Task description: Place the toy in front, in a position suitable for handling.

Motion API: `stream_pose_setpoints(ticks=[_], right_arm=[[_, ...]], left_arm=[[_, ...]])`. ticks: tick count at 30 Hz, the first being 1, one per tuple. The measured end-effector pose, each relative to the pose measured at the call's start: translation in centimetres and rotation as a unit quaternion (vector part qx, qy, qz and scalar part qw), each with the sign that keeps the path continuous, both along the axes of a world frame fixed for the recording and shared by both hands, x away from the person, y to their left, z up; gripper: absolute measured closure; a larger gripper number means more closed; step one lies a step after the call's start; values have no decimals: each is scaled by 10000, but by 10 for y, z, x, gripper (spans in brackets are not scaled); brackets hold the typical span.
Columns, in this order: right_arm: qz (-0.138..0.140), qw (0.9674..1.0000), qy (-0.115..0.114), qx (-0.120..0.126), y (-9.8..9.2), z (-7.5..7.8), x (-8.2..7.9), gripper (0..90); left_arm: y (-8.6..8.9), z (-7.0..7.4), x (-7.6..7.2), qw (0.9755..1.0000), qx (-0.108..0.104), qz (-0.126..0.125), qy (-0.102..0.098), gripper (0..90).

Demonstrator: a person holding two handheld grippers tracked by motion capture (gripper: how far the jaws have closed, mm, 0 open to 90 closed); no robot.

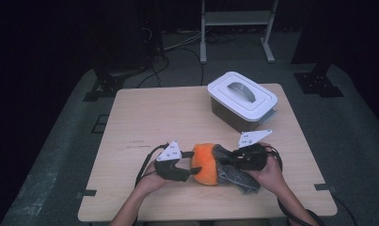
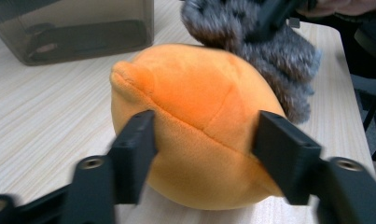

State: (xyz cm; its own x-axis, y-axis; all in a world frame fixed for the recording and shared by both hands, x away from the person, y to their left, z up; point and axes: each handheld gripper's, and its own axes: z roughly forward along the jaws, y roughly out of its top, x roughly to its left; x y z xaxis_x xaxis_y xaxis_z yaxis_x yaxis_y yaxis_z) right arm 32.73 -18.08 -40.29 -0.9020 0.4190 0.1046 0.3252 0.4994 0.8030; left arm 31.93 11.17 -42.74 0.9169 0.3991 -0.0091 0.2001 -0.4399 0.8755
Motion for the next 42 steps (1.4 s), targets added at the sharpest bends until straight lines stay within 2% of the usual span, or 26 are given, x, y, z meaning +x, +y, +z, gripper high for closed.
stream_pose_setpoints(ticks=[1,2,4,7,8,9,10,14,16,18,20,23,24,25,26,27,28,31,33,35,36,38,41,42], right_arm=[[68,10000,34,-44,1,-1,0,758],[162,9998,107,-98,2,-2,-1,759],[224,9996,111,-151,1,-3,-3,761],[209,9995,96,-203,-2,1,-5,768],[173,9998,-76,-72,-2,8,-9,769],[173,9998,-76,-72,-2,8,-9,769],[252,9992,-181,241,1,18,-14,768],[368,9984,-275,320,11,26,-18,759],[400,9989,-225,116,14,17,-15,762],[385,9991,-140,138,11,14,-13,762],[247,9996,-99,47,3,10,-8,763],[-1,10000,24,78,-10,8,-2,763],[-11,9997,28,251,-11,11,-3,764],[-11,9997,28,251,-11,11,-3,764],[119,9991,-49,405,-7,17,-7,763],[119,9991,-49,405,-7,17,-7,763],[235,9989,-113,382,0,20,-10,763],[270,9993,-127,239,2,18,-10,763],[192,9996,-61,189,-2,12,-5,769],[7,9996,133,254,-13,5,3,769],[-177,9994,159,263,-21,5,7,769],[-193,9992,156,324,-22,7,6,769],[-36,9985,36,548,-18,18,0,768],[71,9981,-22,620,-14,23,-4,768]], left_arm=[[-1,1,1,9999,43,126,73,214],[-2,0,2,9998,-30,140,142,186],[-5,-1,1,9997,-84,47,213,206],[-9,-1,-2,9999,-60,-37,85,291],[-12,0,-4,9999,-56,-86,-19,328],[-12,0,-4,9999,-56,-86,-19,340],[-14,1,-6,9999,-24,-122,-102,349],[-20,3,-14,9986,167,-282,-416,364],[-18,3,-14,9982,240,-300,-452,373],[-17,2,-14,9983,228,-287,-445,376],[-15,1,-13,9985,211,-287,-418,378],[-16,1,-13,9982,165,-358,-449,378],[-18,1,-15,9972,185,-454,-556,379],[-18,1,-15,9972,185,-454,-556,380],[-19,2,-16,9968,201,-483,-596,380],[-19,2,-17,9963,218,-520,-655,380],[-20,2,-19,9952,279,-577,-734,382],[-18,2,-19,9953,285,-584,-723,383],[-18,1,-18,9962,182,-565,-640,384],[-19,2,-19,9959,190,-587,-658,385],[-20,3,-19,9953,222,-630,-706,388],[-21,3,-21,9938,247,-718,-811,388],[-25,5,-25,9899,369,-892,-1038,389],[-26,5,-27,9889,333,-950,-1096,389]])
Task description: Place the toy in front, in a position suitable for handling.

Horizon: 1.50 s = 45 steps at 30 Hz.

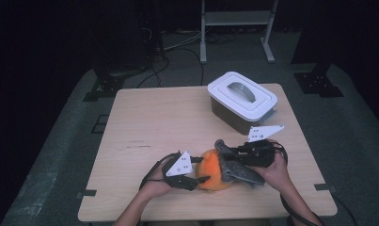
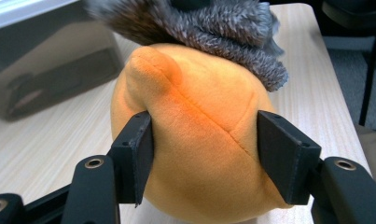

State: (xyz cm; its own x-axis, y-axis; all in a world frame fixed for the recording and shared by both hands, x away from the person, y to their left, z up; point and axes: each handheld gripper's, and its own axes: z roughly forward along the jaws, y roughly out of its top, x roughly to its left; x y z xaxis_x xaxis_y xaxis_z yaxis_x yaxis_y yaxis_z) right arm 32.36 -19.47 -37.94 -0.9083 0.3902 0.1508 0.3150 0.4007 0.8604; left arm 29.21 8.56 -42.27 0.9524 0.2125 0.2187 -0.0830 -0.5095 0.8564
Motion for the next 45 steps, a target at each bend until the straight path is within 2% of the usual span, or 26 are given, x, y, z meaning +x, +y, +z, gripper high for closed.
stream_pose_setpoints(ticks=[3,6,9,10,11,12,14,15,16,17,19,22,26,28,30,32,34,35,36,39,41,45], right_arm=[[209,9998,-63,5,11,6,-6,768],[217,9997,-55,-138,14,3,-5,769],[30,9998,19,-208,4,-2,2,770],[-124,9996,99,-221,-4,-6,7,770],[-124,9996,99,-221,-4,-6,7,770],[-65,9998,212,2,-9,-7,8,770],[-22,9997,215,67,-9,-5,6,770],[61,9997,189,152,-7,-2,4,770],[186,9998,63,91,1,4,0,769],[186,9998,63,91,1,4,0,769],[211,9997,-24,-88,8,6,-2,769],[138,9998,52,-121,6,0,3,769],[-140,9996,176,-189,-6,-8,10,771],[-257,9989,307,-232,-13,-15,14,771],[-296,9986,337,-274,-14,-17,15,771],[-303,9987,318,-275,-14,-16,13,772],[-68,9997,214,-104,-9,-9,6,771],[-68,9997,214,-104,-9,-9,6,771],[112,9998,115,-103,-2,-5,-1,769],[251,9995,43,-193,7,-3,-7,769],[301,9991,-10,-308,13,-4,-10,767],[182,9995,38,-273,12,-12,-4,768]], left_arm=[[-3,1,-4,9997,77,-151,-178,390],[-3,0,-6,9996,91,-168,-217,392],[-2,0,-5,9996,89,-182,-207,392],[-3,0,-5,9996,45,-213,-175,388],[-3,0,-5,9996,45,-213,-175,387],[-3,1,-5,9995,67,-255,-198,387],[-4,1,-7,9992,90,-306,-239,387],[-5,2,-7,9990,103,-342,-281,386],[-6,2,-9,9985,147,-408,-342,386],[-6,2,-9,9985,147,-408,-342,385],[-6,2,-11,9981,207,-431,-394,383],[-4,1,-11,9983,152,-460,-337,387],[-2,1,-9,9985,88,-470,-266,391],[-1,0,-7,9990,99,-383,-219,394],[0,0,-6,9992,75,-348,-192,396],[1,-1,-4,9996,37,-267,-82,394],[3,-2,-1,9999,-8,-86,56,382],[4,-2,1,9999,-39,0,118,382],[5,-2,3,9997,-109,106,213,382],[8,-3,8,9984,-194,347,390,383],[9,-4,9,9977,-234,421,482,381],[9,-4,9,9975,-272,445,476,355]])
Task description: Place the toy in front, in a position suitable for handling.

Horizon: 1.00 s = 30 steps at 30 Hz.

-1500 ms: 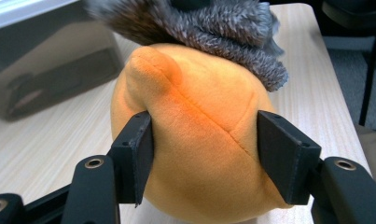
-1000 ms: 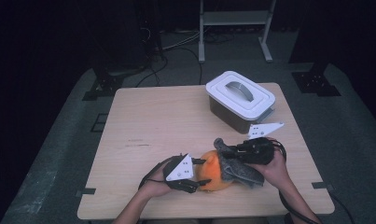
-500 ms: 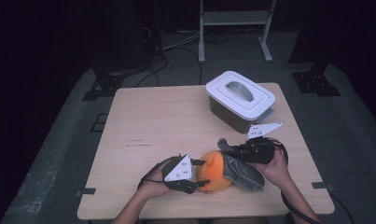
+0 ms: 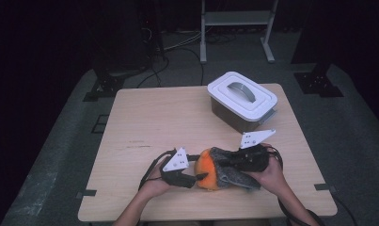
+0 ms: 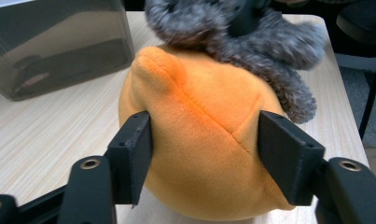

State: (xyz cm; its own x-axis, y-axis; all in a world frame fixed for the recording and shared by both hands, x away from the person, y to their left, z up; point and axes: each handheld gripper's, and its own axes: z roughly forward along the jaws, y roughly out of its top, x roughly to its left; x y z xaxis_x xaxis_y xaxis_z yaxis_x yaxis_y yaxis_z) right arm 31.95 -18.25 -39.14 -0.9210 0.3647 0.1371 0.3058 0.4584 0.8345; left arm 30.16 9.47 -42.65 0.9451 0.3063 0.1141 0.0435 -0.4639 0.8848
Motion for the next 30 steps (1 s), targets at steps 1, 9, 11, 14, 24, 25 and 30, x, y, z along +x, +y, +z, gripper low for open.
stream_pose_setpoints(ticks=[1,9,11,14,24,25,30], right_arm=[[-106,9999,30,17,-1,-3,3,768],[-389,9992,-77,-4,-2,-3,10,769],[-392,9990,-192,-13,-1,-1,7,770],[-144,9989,-431,61,7,11,-6,772],[-343,9978,-408,-403,6,-2,-2,769],[-411,9977,-356,-406,2,-5,0,769],[-518,9974,-290,-417,-1,-8,7,765]], left_arm=[[0,1,1,10000,-28,6,-11,306],[-4,0,1,10000,4,97,3,375],[-4,0,3,9995,-72,262,149,403],[-1,0,8,9973,-266,521,450,436],[6,-4,15,9932,-456,740,771,435],[5,-4,14,9942,-494,609,734,409],[2,-3,10,9957,-504,354,699,365]])
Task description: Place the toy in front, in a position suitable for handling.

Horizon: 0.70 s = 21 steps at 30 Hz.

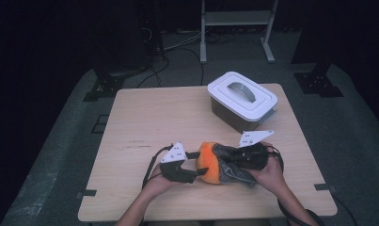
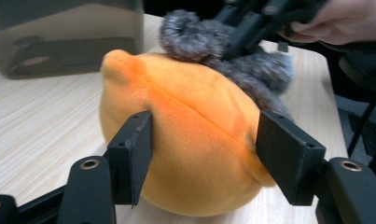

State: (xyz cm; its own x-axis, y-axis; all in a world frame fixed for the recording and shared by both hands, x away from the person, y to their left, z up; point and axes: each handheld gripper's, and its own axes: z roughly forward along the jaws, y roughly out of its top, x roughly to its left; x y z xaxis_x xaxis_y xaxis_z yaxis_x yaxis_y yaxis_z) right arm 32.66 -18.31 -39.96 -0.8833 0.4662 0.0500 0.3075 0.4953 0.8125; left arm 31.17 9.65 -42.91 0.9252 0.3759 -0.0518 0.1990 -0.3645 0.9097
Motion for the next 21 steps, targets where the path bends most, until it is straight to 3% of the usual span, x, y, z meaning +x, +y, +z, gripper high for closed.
stream_pose_setpoints(ticks=[3,7,10,12,17,21], right_arm=[[-8,10000,58,52,-1,-1,2,764],[23,9997,132,187,-1,2,0,761],[216,9991,115,356,0,10,-8,765],[394,9989,75,236,8,9,-16,764],[508,9986,136,52,13,0,-19,761],[306,9994,105,-131,3,-4,-17,763]], left_arm=[[0,0,0,10000,23,20,-1,417],[-1,0,0,9993,163,315,-106,474],[0,-1,1,9991,102,400,-3,478],[1,-2,3,9989,58,458,92,479],[6,-5,5,9985,3,503,199,479],[10,-5,8,9978,-147,534,363,486]])
